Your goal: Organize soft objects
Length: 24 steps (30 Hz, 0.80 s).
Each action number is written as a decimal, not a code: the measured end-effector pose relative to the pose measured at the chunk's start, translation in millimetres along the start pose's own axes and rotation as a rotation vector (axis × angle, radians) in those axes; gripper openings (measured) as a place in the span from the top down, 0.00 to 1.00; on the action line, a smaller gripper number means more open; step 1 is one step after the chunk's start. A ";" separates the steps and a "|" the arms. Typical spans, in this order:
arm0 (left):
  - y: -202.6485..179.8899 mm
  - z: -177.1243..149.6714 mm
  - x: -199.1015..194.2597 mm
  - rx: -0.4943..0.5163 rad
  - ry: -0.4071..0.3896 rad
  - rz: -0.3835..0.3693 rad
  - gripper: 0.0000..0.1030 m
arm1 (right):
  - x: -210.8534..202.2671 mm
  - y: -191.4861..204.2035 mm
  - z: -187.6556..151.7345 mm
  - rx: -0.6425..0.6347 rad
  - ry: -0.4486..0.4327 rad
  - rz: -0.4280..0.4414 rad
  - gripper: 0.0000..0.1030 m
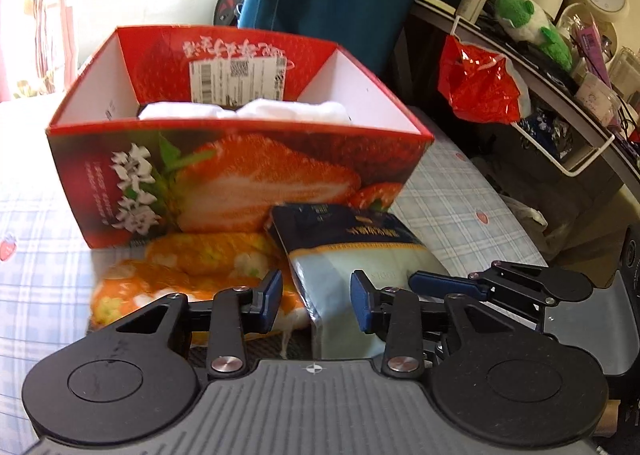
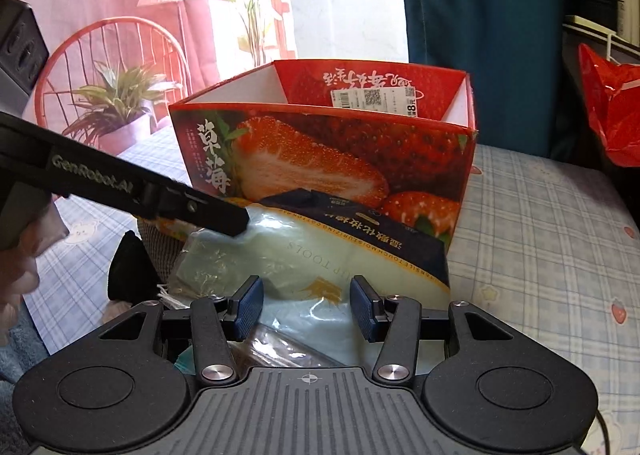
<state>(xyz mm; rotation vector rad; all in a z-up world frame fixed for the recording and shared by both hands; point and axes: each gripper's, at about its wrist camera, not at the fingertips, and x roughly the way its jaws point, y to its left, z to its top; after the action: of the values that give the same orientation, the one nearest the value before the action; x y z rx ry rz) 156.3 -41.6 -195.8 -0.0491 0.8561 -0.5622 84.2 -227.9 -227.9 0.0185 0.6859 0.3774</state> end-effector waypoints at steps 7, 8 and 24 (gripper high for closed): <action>-0.4 -4.7 15.7 -0.018 -0.003 -0.033 0.65 | 2.3 -4.6 -2.8 0.029 -0.017 0.020 0.56; 0.9 -6.8 16.9 -0.032 -0.010 -0.042 0.65 | 2.2 -5.0 -3.0 0.030 -0.017 0.022 0.56; 0.2 -19.2 17.4 -0.009 -0.059 -0.055 0.70 | -1.0 -73.5 1.5 0.264 0.013 0.003 0.49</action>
<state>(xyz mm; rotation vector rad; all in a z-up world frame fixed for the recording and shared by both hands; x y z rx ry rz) 151.5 -46.5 -220.9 -0.0971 0.8014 -0.6057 109.0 -296.5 -236.3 0.2677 0.7450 0.2879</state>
